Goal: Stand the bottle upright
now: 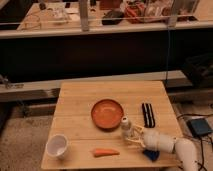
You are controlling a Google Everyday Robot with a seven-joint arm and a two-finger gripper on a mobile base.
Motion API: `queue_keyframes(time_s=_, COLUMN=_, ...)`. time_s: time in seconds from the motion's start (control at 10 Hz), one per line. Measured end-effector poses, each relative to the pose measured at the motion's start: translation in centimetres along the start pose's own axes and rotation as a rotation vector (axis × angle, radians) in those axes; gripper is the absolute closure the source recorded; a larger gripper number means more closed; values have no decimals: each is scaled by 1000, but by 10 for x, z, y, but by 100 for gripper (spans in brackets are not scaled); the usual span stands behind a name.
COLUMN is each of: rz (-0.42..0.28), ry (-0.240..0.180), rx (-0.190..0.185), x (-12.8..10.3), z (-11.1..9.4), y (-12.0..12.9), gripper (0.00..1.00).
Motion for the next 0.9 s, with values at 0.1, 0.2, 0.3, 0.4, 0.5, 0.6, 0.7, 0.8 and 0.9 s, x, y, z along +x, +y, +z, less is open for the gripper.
queue_keyframes(time_s=0.1, rz=-5, ry=-8, rx=-2, x=-1, z=-1, y=1, gripper=47)
queue_keyframes(time_s=0.2, rz=-8, ry=-13, rx=-1, x=-1, z=-2, y=2, gripper=46)
queue_keyframes(time_s=0.3, rz=-12, ry=-23, rx=2, x=-2, z=-3, y=2, gripper=46)
queue_keyframes(time_s=0.4, rz=-15, ry=-35, rx=14, x=-5, z=-4, y=0, gripper=46)
queue_keyframes(time_s=0.5, rz=-20, ry=-41, rx=16, x=-4, z=-5, y=0, gripper=46)
queue_keyframes(time_s=0.6, rz=-25, ry=-49, rx=21, x=-5, z=-5, y=1, gripper=46)
queue_keyframes(time_s=0.7, rz=-29, ry=-56, rx=26, x=-6, z=-5, y=1, gripper=46)
queue_keyframes(time_s=0.8, rz=-37, ry=-65, rx=31, x=-6, z=-5, y=1, gripper=46)
queue_keyframes(time_s=0.9, rz=-46, ry=-75, rx=37, x=-6, z=-5, y=2, gripper=46)
